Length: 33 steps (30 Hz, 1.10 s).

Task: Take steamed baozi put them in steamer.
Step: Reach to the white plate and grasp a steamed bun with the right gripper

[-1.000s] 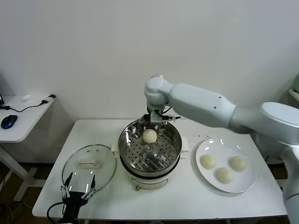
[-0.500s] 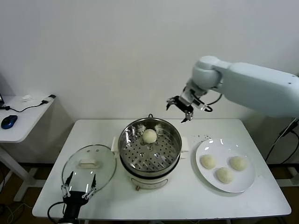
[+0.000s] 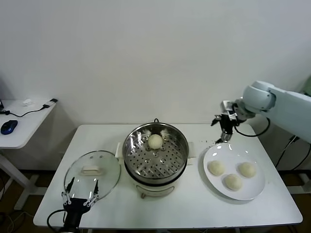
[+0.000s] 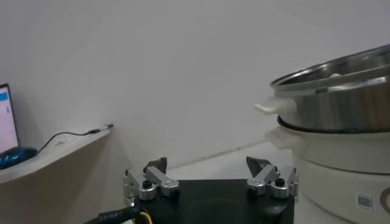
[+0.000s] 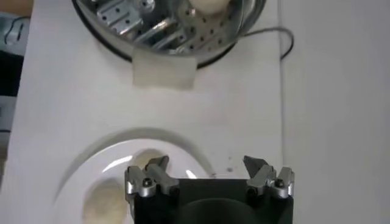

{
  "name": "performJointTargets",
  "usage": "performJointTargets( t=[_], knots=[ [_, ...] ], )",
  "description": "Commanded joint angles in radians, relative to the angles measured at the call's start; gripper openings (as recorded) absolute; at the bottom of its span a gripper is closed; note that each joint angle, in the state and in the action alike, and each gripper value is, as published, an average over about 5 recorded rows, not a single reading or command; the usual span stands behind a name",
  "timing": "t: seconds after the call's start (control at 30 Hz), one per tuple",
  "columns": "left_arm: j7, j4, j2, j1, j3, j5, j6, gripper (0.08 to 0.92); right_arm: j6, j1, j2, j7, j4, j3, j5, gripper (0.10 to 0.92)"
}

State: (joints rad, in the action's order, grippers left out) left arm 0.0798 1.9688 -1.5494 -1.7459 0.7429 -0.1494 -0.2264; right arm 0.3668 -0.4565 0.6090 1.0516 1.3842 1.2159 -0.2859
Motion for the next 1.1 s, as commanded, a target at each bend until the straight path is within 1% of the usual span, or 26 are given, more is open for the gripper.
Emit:
performJointTargets(
  t=[0.03,0.2,0.4,0.93,1.03,1.1],
  knots=[
    [-0.001,-0.006,0.001,-0.005,0.003,0.001,-0.002,0.823,-0.014,0.281,-0.004,0.047,-0.123,-0.145,0.169,0.823],
    [-0.002,-0.015,0.0,-0.005,0.004,0.0,-0.003,0.823,-0.047,0.351,0.06,0.054,-0.181,-0.179,0.211,0.823],
    [-0.003,-0.023,-0.001,-0.005,0.007,0.0,-0.004,0.823,-0.053,0.401,0.13,0.049,-0.212,-0.206,0.228,0.823],
    [-0.008,-0.049,0.001,0.003,0.007,-0.001,-0.007,0.823,-0.075,0.43,0.195,0.036,-0.297,-0.223,0.25,0.822],
    [-0.007,-0.052,0.001,0.005,0.005,-0.002,-0.008,0.823,-0.082,0.432,0.199,0.034,-0.315,-0.232,0.255,0.801],
    [-0.007,-0.053,0.001,0.006,0.004,-0.003,-0.008,0.823,-0.086,0.432,0.199,0.033,-0.32,-0.235,0.254,0.758]
  ],
)
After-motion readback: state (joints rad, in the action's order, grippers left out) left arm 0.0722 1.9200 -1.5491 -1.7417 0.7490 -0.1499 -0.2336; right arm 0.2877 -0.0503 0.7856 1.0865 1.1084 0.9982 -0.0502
